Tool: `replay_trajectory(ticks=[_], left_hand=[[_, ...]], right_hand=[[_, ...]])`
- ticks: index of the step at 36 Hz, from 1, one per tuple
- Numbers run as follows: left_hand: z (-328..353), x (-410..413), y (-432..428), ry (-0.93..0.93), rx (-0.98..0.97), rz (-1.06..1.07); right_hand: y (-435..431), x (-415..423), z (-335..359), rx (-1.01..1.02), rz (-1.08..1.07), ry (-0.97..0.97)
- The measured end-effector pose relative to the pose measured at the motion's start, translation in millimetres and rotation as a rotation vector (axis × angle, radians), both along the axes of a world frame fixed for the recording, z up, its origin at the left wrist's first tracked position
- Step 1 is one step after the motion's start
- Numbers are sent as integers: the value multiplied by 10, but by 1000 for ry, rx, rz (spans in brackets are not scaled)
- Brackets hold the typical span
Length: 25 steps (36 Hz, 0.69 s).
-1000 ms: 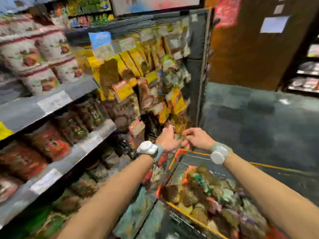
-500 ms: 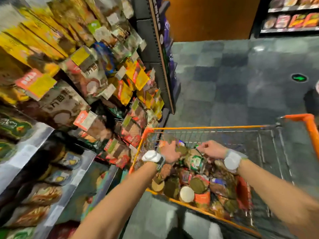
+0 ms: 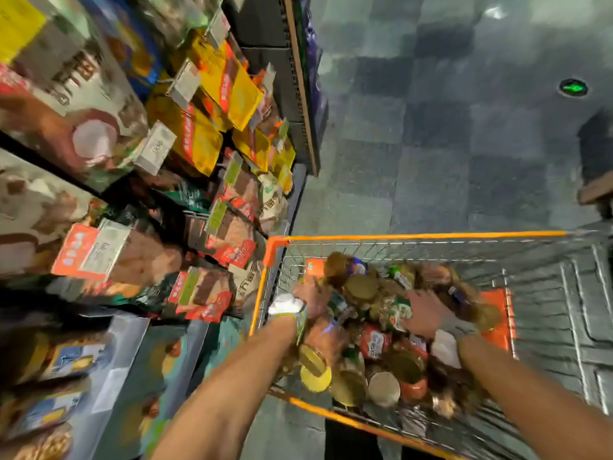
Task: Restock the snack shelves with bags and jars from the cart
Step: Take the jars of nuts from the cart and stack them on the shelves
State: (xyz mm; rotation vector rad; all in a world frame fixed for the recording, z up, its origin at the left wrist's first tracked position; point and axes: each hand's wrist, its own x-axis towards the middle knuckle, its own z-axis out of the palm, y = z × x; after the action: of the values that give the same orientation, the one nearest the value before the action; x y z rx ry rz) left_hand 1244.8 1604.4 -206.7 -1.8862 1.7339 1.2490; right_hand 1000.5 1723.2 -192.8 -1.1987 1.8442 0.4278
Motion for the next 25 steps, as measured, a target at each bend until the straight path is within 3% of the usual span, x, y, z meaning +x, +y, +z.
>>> replay_trajectory(ticks=[7,12,14,16,19,25], left_hand=[[-330,-6,-56,246,116,142],[-1663,105,-174,99,172,179],[-1557,69,-233,77,211,196],[-875,-54,-243,65,220,172],[-518,-98,-209,96,181,165],[-180,-125,-257,348,103,374]], right_hand=[[-118,182,-223,45,29,65],[-120,292,-354,38,5,204],[-116,313,-386,21,-32,200],[-120,306,-419,6,-23,223],[-151,289,-421,101,-6,261],[-59,102,-164,46,-261,-46]])
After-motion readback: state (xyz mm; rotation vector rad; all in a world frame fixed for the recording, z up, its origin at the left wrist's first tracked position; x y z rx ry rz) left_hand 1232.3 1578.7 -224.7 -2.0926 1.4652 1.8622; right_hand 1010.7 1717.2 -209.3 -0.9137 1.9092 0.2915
